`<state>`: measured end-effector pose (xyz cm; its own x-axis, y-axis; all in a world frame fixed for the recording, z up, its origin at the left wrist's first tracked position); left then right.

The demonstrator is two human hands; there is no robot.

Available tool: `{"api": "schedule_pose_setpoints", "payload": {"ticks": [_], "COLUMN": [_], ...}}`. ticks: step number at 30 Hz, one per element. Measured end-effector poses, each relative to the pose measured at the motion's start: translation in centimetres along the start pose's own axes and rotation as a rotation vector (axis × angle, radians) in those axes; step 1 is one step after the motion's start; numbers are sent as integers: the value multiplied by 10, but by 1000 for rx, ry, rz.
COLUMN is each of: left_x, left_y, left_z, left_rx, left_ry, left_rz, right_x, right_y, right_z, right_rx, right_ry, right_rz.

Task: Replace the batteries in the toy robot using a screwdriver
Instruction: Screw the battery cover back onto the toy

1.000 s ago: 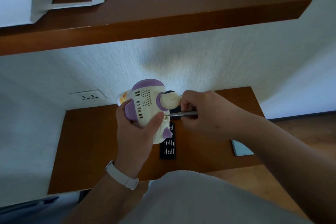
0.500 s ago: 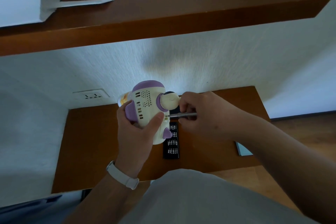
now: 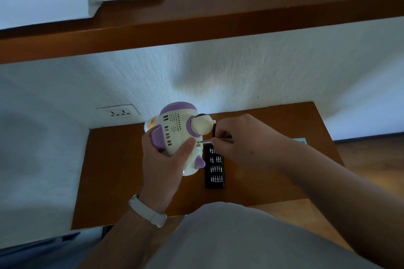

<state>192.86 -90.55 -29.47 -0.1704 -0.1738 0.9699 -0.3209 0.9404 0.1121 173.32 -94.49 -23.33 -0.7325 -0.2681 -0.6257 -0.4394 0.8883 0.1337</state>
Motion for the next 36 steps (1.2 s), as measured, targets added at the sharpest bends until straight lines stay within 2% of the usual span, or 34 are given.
{"api": "schedule_pose_setpoints", "payload": {"ticks": [4,10,16,25,36], "left_x": [-9,-47,-92,-145,-169], "left_y": [-5,-21,-31,-42,-52], "left_z": [-9,-29,-54,-74,-75], "left_rx": [-21,-9,42,54,87], "left_ry": [49,74,-114,-439,-373], "left_rz": [-67,-178,-134,-140,-162], "right_x": [3,22,30,28,34], "right_y": [0,6,16,25,41], "right_z": [14,44,81,121,126], "right_rx": [-6,16,-1,36,123], "right_ry": [-46,-344,-646,-633,-647], "right_rz": [59,178,308,434,570]}}
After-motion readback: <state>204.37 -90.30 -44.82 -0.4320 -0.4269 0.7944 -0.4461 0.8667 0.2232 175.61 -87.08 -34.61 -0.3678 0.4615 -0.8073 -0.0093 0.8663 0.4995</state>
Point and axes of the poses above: each hand's wrist, its own y-axis away from the middle knuckle, its own z-axis out of the palm, x = y × z, the point moved 4 cm from there along -y, towards the middle knuckle, and after that the axes turned 2 degrees about -y, right-handed, at the moved point
